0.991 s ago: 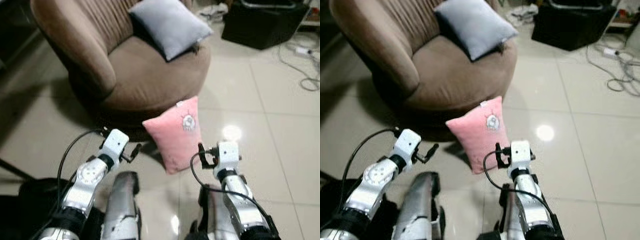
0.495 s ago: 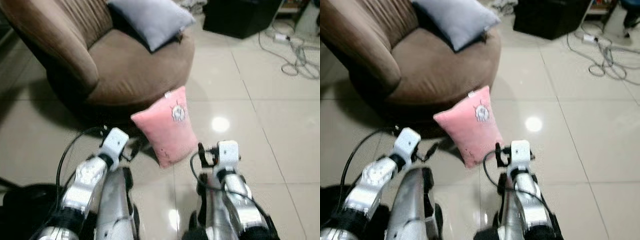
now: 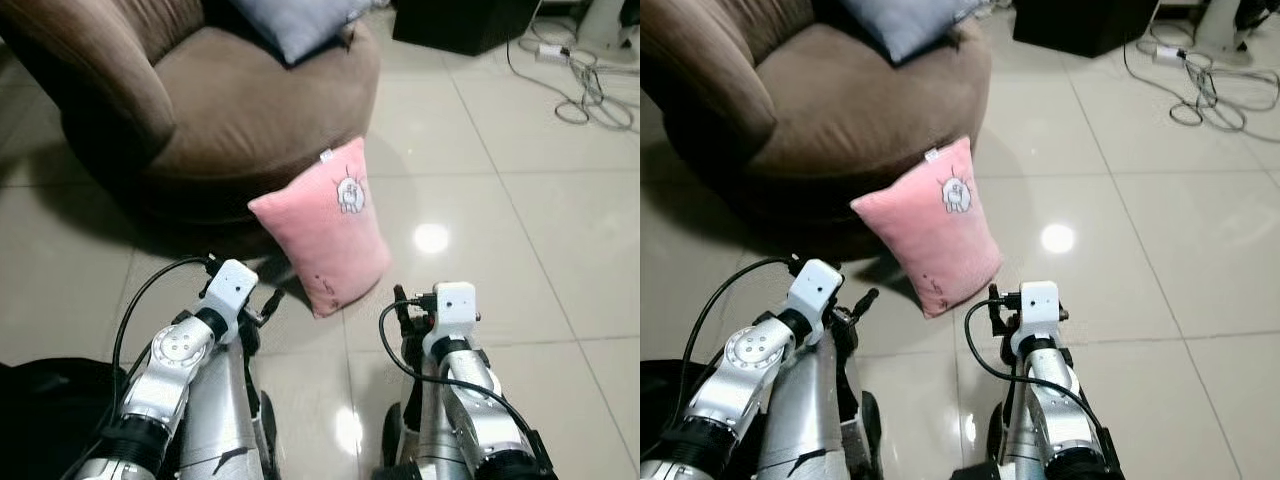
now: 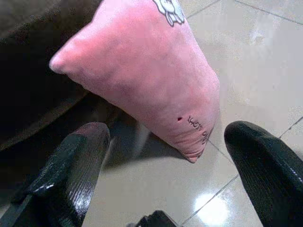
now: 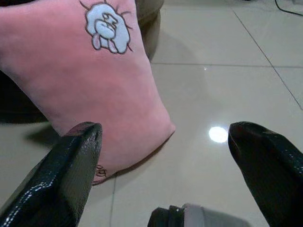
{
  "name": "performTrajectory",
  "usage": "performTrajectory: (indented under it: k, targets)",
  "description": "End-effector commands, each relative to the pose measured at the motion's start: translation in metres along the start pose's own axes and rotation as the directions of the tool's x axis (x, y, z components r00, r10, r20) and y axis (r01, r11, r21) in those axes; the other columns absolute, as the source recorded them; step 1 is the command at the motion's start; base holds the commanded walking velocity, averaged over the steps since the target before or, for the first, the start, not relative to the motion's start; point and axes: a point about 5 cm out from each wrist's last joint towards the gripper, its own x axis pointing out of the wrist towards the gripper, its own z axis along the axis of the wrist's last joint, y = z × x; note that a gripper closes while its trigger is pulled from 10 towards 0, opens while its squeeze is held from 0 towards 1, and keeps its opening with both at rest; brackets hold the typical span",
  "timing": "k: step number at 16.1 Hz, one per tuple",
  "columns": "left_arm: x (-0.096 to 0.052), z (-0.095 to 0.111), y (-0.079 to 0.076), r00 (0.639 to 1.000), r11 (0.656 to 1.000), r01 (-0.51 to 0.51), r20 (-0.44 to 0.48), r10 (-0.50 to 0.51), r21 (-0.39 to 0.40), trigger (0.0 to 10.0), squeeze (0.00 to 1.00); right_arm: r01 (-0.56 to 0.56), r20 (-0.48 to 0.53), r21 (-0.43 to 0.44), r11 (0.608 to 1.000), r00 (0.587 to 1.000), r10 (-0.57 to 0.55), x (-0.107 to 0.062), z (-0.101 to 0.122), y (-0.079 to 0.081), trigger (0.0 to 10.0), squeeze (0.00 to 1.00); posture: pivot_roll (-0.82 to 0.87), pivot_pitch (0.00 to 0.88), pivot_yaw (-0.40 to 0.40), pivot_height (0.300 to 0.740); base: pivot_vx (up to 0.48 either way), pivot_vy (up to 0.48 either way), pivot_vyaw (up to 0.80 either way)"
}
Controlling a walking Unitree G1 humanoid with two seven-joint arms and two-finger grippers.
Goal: Move the pillow to the sofa from floor
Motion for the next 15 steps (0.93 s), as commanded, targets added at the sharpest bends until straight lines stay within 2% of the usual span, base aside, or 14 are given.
performTrajectory:
  k: [1, 4, 15]
  targets:
    - [-0.0004, 0.0020, 0.0010, 1.000, 1.000, 0.004, -0.002, -0.004, 0.022, 10.0, 1.00, 0.008, 0.002, 0.010, 1.000, 1.000, -0.008, 0.0001, 0.0010, -0.0013, 10.0, 0.00, 0.10, 0.197, 0.008, 0.415, 0.000, 0.000, 0.00]
    - [0.0007, 0.0028, 0.0018, 1.000, 1.000, 0.003, -0.005, -0.003, 0.025, 10.0, 1.00, 0.005, 0.006, 0.003, 1.000, 1.000, -0.005, 0.0014, 0.0020, -0.0005, 10.0, 0.00, 0.11, 0.184, 0.008, 0.415, 0.000, 0.000, 0.00]
    - [0.0010, 0.0014, 0.0010, 1.000, 0.999, -0.017, -0.020, 0.018, 0.049, 10.0, 1.00, -0.011, 0.006, -0.010, 1.000, 1.000, 0.011, 0.0019, 0.0028, 0.0020, 10.0, 0.00, 0.11, 0.188, 0.002, 0.415, 0.460, 0.000, 0.00]
